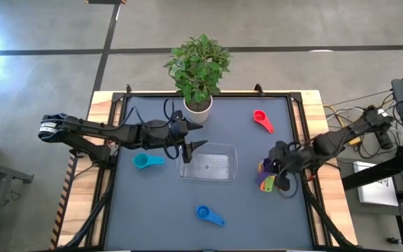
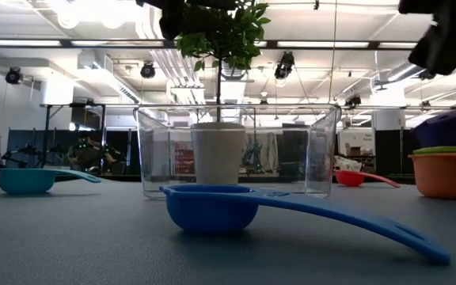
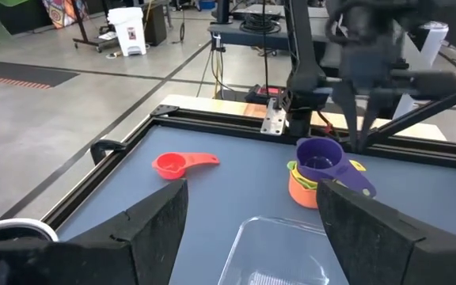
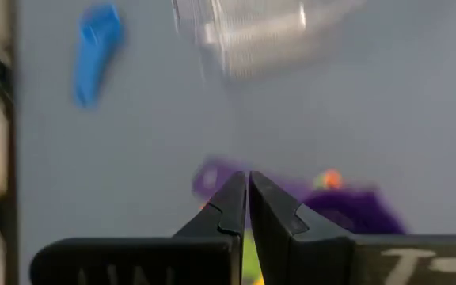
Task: Nest measuring cups in basket
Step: Remove the violet measuring cups from the yellow measuring cup
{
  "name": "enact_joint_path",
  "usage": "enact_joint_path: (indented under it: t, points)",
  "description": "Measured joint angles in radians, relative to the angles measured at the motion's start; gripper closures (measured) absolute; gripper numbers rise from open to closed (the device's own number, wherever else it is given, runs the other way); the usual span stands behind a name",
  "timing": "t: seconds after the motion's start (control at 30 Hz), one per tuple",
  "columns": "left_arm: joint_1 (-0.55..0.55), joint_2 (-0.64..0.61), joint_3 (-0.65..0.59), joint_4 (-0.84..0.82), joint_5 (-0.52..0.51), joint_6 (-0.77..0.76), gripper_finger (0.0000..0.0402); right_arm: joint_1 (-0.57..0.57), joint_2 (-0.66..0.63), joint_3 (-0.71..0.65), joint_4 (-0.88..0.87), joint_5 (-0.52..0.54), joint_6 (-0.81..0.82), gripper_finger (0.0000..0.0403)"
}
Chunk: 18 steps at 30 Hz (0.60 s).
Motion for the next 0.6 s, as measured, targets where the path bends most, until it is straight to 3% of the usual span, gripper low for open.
enact_joint_path:
  t: [0.27, 0.47, 0.6]
  points:
    - [0.0, 0.023, 0.0, 0.013, 0.013, 0.0, 0.0139, 0.068, 0.188, 0.107, -0.121, -0.035, 0.039, 0.0307]
    - [0.0, 0.061, 0.0, 0.013, 0.034, -0.003, 0.0139, 0.069, 0.248, 0.171, -0.279, 0.019, 0.037, 0.0233]
    - [0.0, 0.067, 0.0, 0.016, 0.051, -0.007, 0.0139, 0.069, 0.255, 0.145, -0.304, 0.009, 0.059, 0.0209]
